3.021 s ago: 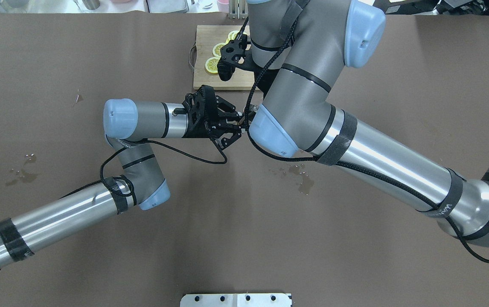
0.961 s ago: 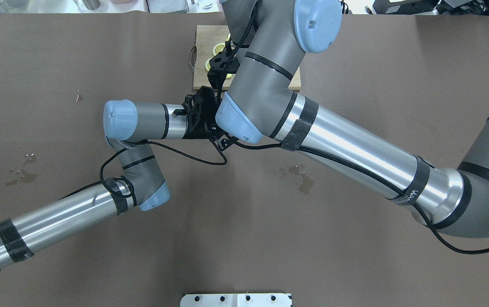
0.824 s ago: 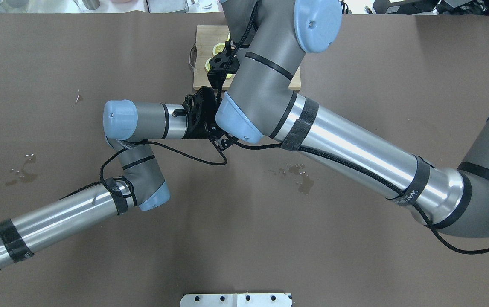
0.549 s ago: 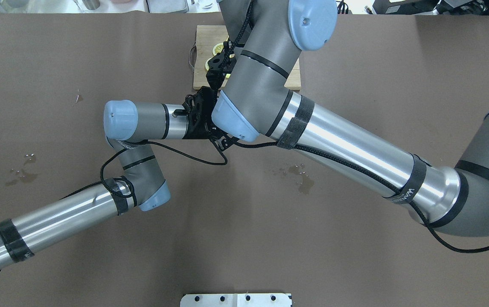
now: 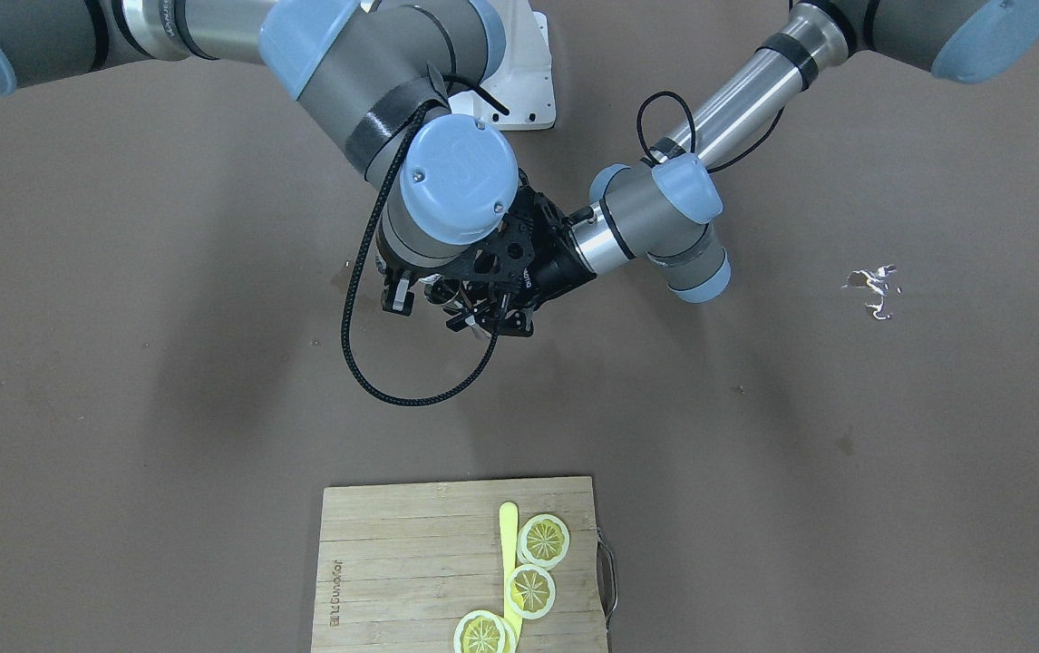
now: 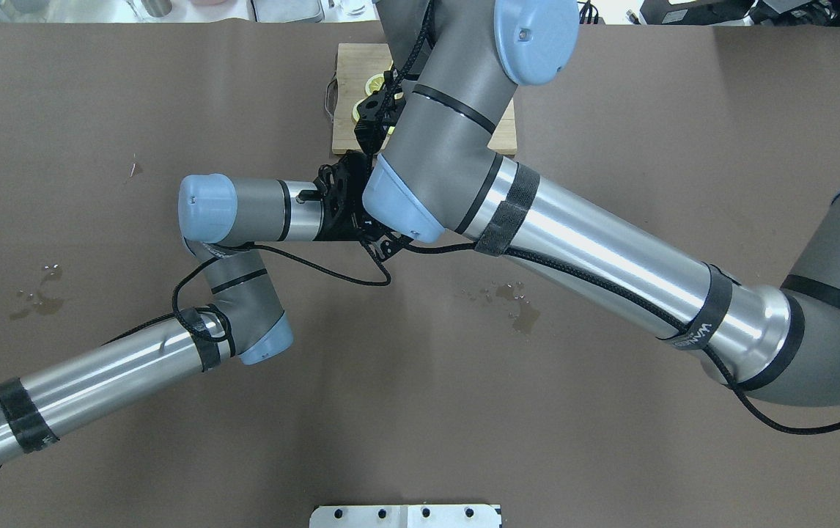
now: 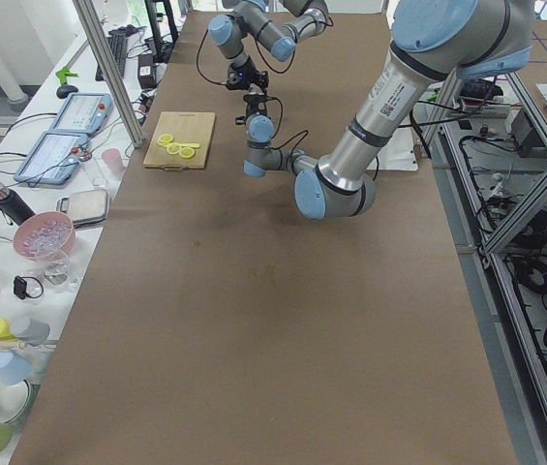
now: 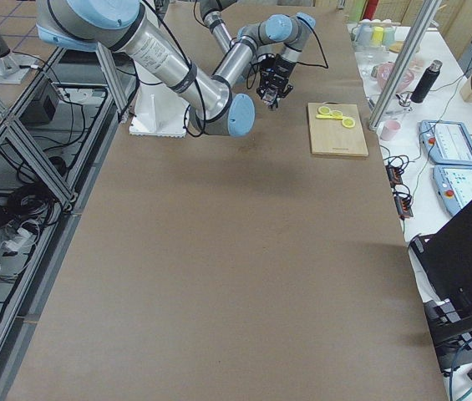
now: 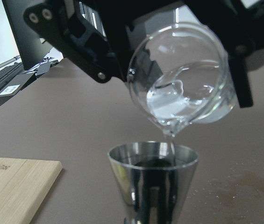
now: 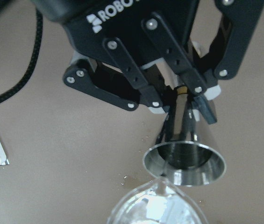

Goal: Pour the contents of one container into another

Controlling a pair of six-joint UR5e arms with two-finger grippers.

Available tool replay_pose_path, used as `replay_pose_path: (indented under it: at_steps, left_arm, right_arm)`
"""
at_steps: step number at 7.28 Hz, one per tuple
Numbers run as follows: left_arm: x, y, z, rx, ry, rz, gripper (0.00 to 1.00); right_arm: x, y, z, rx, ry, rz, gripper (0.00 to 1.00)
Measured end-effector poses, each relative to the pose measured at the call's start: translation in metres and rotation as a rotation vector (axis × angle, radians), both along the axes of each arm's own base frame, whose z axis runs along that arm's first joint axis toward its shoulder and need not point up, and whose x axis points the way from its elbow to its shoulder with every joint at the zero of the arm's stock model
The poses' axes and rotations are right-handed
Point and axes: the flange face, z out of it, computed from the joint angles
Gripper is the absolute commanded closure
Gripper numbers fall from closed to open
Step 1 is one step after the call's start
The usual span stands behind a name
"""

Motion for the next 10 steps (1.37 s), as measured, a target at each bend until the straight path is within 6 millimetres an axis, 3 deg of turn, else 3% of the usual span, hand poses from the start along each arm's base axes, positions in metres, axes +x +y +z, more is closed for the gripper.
replay_pose_path:
  at_steps: [6,10]
  left_arm:
    - [0.003,0.004,0.000,0.004,0.006,0.006,1.00]
    - [0.002,0.006,-0.001,0.011,0.018,0.007,1.00]
  right_arm:
    - [0.016,0.011,-0.013,0.040,-0.040,0.013,1.00]
    - [0.055,0.037,0.006,0.080,-0.096,0.065,1.00]
